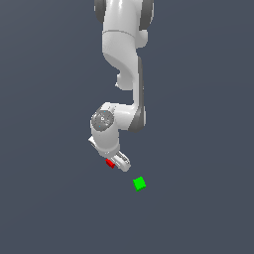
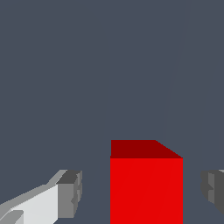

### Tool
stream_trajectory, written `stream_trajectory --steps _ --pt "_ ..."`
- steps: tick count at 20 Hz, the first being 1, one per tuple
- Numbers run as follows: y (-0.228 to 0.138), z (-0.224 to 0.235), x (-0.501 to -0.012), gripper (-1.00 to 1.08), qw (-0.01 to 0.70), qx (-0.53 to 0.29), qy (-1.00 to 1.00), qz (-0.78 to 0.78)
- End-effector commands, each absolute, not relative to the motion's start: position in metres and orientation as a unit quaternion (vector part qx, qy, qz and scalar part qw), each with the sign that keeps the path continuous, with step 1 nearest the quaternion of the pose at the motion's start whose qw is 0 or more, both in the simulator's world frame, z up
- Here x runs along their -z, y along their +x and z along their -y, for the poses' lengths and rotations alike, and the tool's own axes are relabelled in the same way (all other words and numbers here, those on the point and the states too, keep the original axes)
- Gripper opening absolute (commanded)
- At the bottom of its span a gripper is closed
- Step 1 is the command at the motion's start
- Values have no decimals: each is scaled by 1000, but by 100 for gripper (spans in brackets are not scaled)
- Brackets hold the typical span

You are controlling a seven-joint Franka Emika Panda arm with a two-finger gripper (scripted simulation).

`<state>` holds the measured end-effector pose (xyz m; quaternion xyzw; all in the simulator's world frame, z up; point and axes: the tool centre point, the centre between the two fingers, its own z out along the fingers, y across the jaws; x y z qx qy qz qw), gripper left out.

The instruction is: Stack the red cube on top of the green cube.

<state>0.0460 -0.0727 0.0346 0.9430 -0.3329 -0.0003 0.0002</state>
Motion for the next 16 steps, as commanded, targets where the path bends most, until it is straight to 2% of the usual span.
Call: stream_trajectory --steps 1,6,7,16 --pt "46 73 -25 100 0 0 943 333" --pt "47 73 -20 100 0 0 943 334" --pt "47 73 -20 -100 0 0 943 334" --pt "47 73 -20 -100 0 0 943 334"
